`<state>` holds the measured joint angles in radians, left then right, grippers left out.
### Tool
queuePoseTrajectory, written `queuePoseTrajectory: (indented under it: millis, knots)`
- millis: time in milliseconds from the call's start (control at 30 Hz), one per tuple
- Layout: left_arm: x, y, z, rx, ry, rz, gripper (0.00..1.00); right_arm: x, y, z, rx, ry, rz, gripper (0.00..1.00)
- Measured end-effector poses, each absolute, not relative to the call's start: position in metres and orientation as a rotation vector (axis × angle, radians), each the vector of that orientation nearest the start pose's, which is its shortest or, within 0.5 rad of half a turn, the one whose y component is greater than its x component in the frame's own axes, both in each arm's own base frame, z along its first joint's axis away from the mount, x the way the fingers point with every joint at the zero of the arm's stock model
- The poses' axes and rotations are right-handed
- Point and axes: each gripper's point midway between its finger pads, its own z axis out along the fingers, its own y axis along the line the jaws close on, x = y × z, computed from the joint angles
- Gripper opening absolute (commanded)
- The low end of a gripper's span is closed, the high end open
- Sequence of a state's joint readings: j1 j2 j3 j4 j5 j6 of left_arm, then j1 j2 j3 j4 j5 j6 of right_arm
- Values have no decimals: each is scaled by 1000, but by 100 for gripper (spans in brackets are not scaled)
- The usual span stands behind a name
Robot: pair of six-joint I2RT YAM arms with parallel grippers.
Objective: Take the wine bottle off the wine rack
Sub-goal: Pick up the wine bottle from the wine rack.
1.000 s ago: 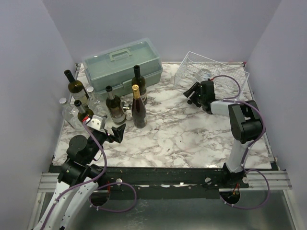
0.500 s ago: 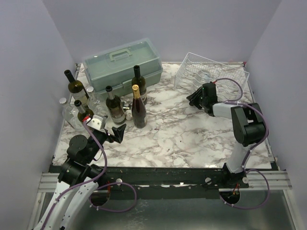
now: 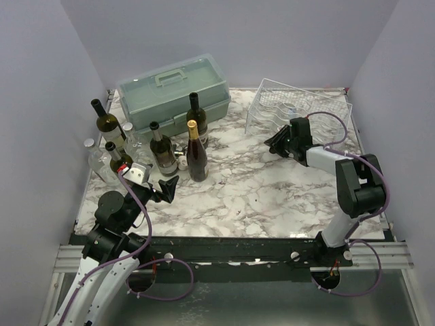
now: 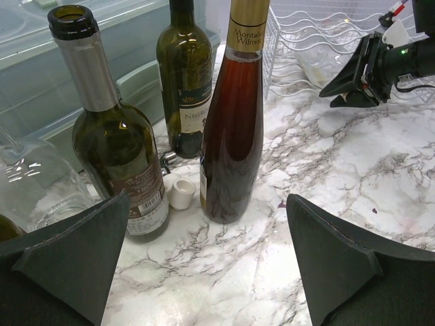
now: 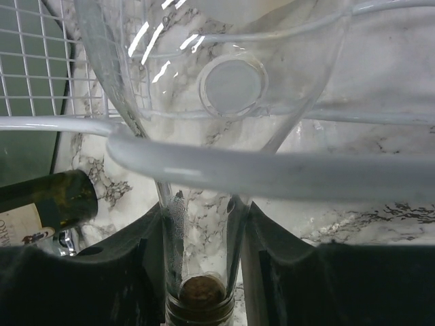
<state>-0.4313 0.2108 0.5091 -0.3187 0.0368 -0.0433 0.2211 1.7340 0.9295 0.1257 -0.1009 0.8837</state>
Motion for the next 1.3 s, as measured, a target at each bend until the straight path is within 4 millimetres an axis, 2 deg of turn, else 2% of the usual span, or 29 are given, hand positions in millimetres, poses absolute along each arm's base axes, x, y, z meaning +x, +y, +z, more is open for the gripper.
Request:
queuePoseTrajectory:
  millis: [133, 267, 433, 500, 633, 1033, 1300]
  knots:
    - [203, -102, 251, 338, 1569, -399, 99, 421, 147, 61, 700, 2241, 694, 0]
    - [203, -102, 251, 338, 1569, -399, 99, 411, 146, 47, 652, 2252, 692, 0]
    - [202, -102, 251, 338, 1570, -399, 99, 404, 148, 39, 573, 2199, 709, 0]
    - [203, -102, 251, 338, 1570, -399, 99, 396, 150, 37, 544, 2185, 716, 0]
    - [203, -102, 251, 338, 1570, -399, 99, 383, 156, 38, 530, 2166, 743, 0]
    - [204, -103, 249, 340, 1580, -397, 99, 369, 164, 44, 534, 2175, 803, 0]
    - [205, -103, 247, 342, 1590, -396, 99, 356, 166, 41, 461, 2193, 815, 0]
